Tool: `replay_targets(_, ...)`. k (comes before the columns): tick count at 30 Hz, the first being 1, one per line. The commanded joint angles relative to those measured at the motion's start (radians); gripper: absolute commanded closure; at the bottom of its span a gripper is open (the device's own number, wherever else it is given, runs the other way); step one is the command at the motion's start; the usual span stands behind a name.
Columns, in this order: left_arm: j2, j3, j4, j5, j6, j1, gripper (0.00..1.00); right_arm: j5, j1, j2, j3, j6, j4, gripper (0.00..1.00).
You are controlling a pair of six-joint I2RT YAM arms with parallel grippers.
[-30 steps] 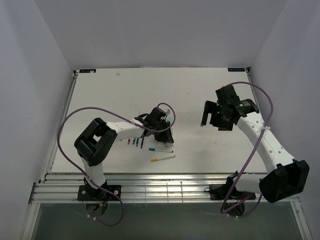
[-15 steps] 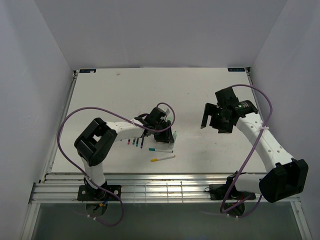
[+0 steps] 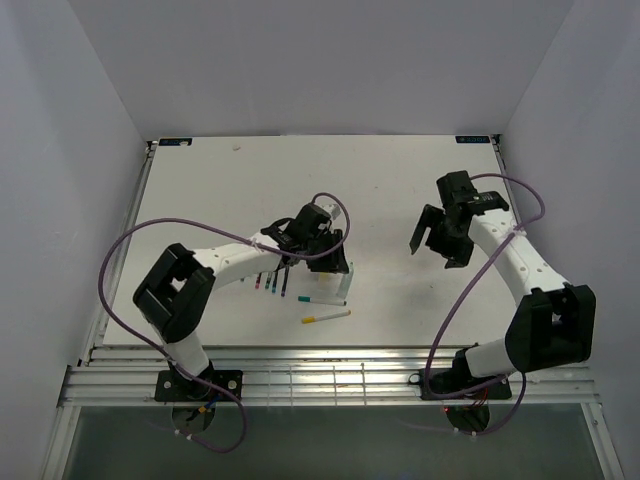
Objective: Open the pen caps
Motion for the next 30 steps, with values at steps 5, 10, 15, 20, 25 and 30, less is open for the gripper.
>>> replay_targets(5, -0.261, 0.093, -0.046, -0.047, 0.113, -0.001, 0.51, 0.088, -0.161, 0.148, 0.111, 0.099, 0.105, 0.1)
replay_targets(10, -0.394, 0.031, -0.058, -0.016, 0.136, 0.001, 0.5, 0.136, -0.334, 0.291, 0.2, 0.076, 0.119, 0.09)
replay_targets(15, -0.537, -0.092, -0.06, -0.019, 0.126, 0.001, 0.49, 0.219, -0.406, 0.405, 0.3, 0.064, 0.125, 0.07)
replay_targets(20, -0.603, -0.164, -0.06, -0.014, 0.1, 0.001, 0.48, 0.309, -0.417, 0.469, 0.35, 0.072, 0.15, 0.06)
replay_targets(25, -0.631, -0.218, -0.06, -0.01, 0.087, 0.001, 0.47, 0.358, -0.42, 0.529, 0.415, 0.09, 0.18, 0.06)
replay_targets(30, -0.635, -0.241, -0.061, -0.001, 0.086, 0.001, 0.47, 0.369, -0.423, 0.618, 0.465, 0.087, 0.203, 0.05)
